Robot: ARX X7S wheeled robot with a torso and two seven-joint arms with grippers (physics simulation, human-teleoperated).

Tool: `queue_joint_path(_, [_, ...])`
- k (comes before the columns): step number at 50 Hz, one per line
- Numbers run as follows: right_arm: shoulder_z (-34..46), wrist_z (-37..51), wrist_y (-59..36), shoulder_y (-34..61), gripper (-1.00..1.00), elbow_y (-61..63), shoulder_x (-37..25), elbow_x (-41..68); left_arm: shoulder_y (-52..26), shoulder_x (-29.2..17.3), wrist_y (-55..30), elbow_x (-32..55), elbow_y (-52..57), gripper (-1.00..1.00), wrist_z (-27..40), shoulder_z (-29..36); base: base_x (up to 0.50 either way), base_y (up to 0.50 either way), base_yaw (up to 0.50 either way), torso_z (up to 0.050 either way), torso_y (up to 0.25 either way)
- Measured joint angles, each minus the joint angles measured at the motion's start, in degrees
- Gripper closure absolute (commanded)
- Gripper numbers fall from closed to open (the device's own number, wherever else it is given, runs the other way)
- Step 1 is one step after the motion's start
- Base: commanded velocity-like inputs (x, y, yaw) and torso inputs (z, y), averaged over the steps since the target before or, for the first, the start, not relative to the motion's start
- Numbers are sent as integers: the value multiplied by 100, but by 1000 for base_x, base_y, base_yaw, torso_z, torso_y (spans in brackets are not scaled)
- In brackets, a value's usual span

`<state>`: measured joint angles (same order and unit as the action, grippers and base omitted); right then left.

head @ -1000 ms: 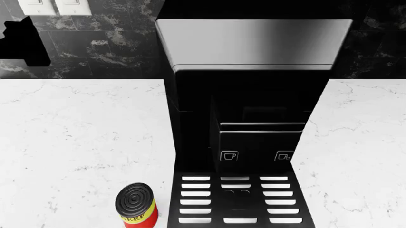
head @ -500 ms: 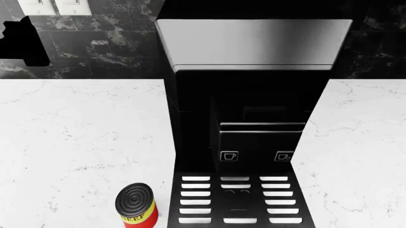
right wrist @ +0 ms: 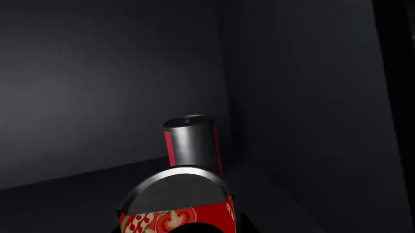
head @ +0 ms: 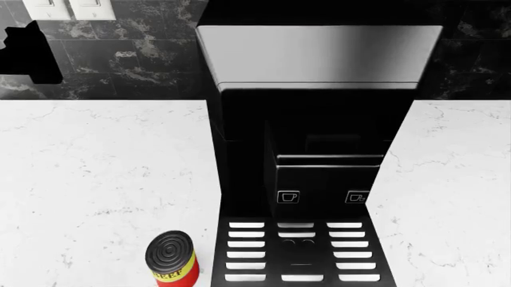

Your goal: Pick the cans from the counter and place them in their designated side in the cabinet.

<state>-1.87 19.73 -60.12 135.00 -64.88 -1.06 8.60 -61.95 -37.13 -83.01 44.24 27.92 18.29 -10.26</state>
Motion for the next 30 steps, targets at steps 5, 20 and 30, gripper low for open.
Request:
queue_joint_path(5, [-9,-106,11,0,-100,-12,33,-59,2,-9,13,24,-6,-100,18,5,2,0,0,0,0])
queue_joint_path(20, [6,-346,57,0,-100,-67,63,-207,13,-31,59,94,-23,-100,71,9,0,0,0,0,0])
queue_joint_path(30, [9,-480,81,0,-100,-87,85,-393,17,-47,82,146,-37,-100,99,13,0,0,0,0,0])
